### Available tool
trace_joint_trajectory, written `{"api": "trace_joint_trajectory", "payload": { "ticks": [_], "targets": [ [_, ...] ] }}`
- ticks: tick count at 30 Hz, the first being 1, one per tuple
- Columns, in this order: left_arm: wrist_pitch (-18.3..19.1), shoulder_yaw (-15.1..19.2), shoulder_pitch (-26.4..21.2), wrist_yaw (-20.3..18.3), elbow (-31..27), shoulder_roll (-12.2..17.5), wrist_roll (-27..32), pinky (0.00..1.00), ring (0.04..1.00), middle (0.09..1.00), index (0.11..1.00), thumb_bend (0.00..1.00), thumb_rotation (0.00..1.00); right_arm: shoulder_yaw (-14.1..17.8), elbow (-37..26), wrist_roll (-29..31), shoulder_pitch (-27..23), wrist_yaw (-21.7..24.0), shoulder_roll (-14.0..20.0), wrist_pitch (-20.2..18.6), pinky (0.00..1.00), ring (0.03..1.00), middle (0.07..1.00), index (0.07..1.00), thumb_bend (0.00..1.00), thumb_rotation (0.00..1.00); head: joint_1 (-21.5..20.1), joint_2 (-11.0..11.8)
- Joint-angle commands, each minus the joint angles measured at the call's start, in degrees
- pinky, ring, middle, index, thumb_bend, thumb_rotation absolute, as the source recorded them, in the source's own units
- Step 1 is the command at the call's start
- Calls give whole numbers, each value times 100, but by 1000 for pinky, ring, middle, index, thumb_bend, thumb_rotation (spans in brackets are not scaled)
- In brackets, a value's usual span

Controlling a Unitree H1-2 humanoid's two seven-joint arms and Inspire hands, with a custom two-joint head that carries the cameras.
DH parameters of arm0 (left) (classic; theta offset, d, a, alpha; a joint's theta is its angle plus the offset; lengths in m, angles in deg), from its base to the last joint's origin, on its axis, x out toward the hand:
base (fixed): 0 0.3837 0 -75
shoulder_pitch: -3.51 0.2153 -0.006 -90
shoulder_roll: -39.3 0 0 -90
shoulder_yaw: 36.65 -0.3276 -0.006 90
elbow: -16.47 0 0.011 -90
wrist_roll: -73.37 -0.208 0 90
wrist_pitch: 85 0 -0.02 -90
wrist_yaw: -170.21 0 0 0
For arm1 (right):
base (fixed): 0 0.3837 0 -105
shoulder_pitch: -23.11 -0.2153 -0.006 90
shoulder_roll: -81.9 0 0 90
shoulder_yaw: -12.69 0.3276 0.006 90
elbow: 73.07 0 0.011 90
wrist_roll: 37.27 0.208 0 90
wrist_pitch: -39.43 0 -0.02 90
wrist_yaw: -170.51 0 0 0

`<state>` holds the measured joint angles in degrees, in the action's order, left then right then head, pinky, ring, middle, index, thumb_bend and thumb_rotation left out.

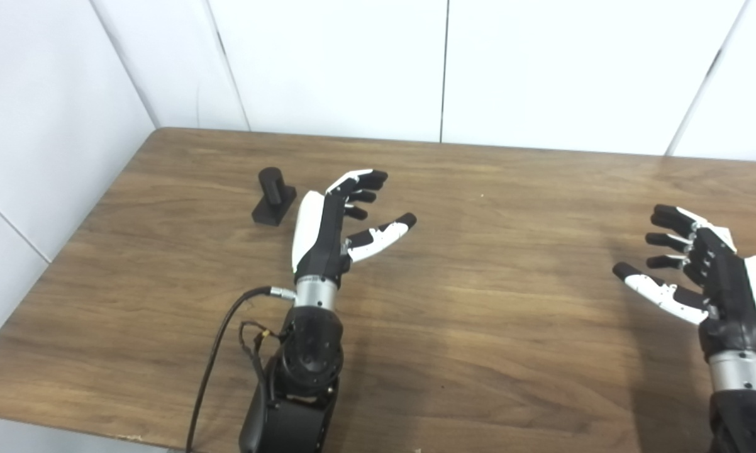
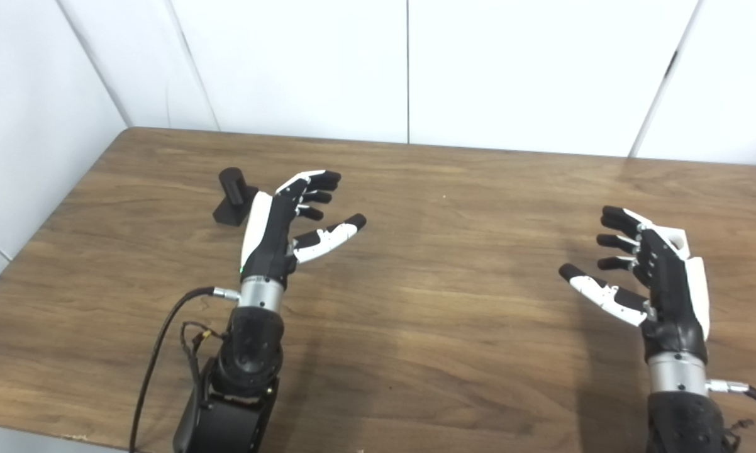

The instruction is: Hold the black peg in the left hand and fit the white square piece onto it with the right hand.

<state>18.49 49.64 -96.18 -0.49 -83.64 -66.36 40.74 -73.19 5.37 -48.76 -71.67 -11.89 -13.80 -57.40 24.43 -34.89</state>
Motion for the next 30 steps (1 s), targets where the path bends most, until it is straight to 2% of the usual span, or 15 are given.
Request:
{"api": "trace_joint_trajectory", "payload": {
  "ticks": [1, 7, 11, 17, 20, 25, 30],
  "targets": [
    [62, 30, -311, 171, -244, 111, -317, 621, 740, 754, 697, 695, 274, 71, -211, 70, -242, -13, 48, 28, 580, 722, 781, 758, 600, 0, 4, -4],
    [106, 8, -603, 413, -1, 472, -1024, 592, 725, 760, 695, 692, 301, 76, -299, 61, -253, 7, 31, -159, 574, 731, 794, 765, 589, 0, 6, 7],
    [220, 23, -797, 445, 123, 650, -1297, 583, 740, 778, 700, 689, 301, 75, -261, 47, -236, -6, 52, -71, 575, 724, 787, 762, 595, 0, 21, 11],
    [327, 90, -1003, 393, 292, 975, -1432, 575, 740, 780, 707, 671, 319, 95, -288, 136, -239, 34, 60, -63, 571, 723, 791, 761, 589, 8, 19, 10],
    [335, 106, -1070, 435, 375, 1106, -1455, 569, 731, 760, 687, 675, 293, 93, -304, 135, -235, 28, 68, -71, 559, 720, 792, 759, 593, 12, 26, 10],
    [625, 62, -1193, 391, 481, 1344, -1787, 549, 740, 773, 679, 671, 313, 97, -314, 96, -210, 15, 103, -4, 554, 711, 775, 751, 598, 6, 24, -6],
    [746, 85, -1291, 432, 581, 1509, -1939, 592, 775, 797, 670, 683, 288, 118, -371, 106, -199, 25, 101, -133, 548, 708, 779, 753, 596, 22, 25, -7]
  ]
}}
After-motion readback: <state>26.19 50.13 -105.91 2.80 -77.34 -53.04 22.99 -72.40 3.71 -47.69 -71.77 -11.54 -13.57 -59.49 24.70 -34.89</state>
